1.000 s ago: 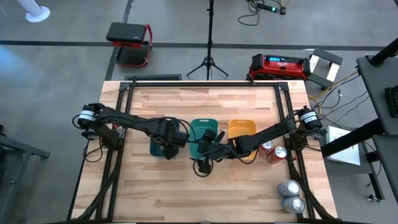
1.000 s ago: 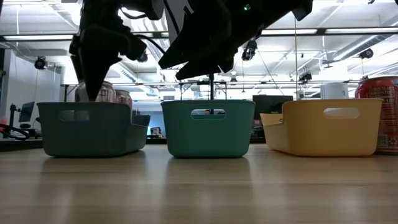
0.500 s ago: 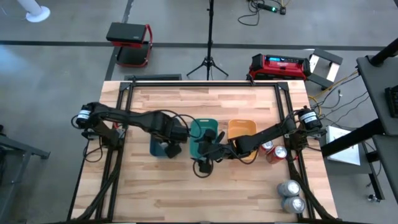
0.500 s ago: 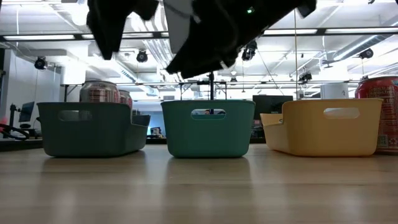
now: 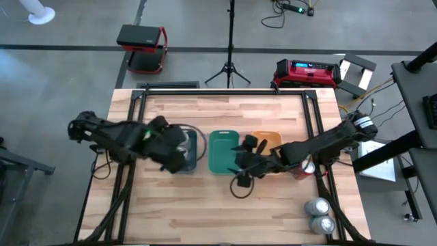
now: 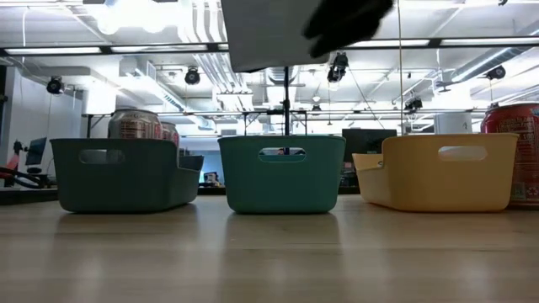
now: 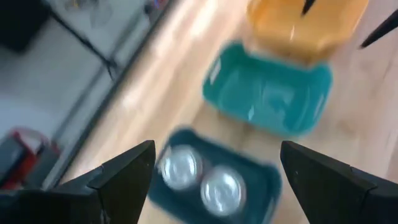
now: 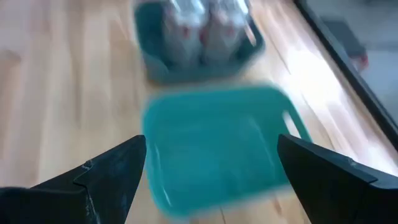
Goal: Sort soda cans
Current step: Put the top red soda can into the green bin
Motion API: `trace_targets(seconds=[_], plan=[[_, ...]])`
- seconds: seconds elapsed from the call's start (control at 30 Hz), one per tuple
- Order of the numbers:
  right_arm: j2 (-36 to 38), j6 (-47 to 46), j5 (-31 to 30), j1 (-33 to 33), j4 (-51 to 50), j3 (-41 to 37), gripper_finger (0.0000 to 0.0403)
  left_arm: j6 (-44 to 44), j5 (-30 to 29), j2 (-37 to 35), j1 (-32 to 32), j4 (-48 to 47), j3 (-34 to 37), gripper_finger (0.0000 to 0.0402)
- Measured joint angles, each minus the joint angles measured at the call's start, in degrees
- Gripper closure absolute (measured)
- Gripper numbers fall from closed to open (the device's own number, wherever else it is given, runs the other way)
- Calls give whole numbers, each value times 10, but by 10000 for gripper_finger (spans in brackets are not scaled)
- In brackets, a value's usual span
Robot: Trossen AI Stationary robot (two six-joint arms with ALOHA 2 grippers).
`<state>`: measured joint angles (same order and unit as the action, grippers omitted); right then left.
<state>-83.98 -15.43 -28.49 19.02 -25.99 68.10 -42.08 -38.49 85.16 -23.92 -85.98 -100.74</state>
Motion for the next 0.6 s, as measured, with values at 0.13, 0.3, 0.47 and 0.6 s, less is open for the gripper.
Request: trace_targets(seconds=[0.13,0.3,0.47,0.6], plan=[[42,-58,1,1,-130,3,44,54,-58,-17,-21,113,30,71],[90,-141,35,1,-317,27,44,208,-39,-22,-23,319,103,71],[128,-202,64,1,-428,28,44,299,38,-19,-5,510,202,71],[143,-236,80,2,-516,26,44,327,92,-19,6,662,287,71]])
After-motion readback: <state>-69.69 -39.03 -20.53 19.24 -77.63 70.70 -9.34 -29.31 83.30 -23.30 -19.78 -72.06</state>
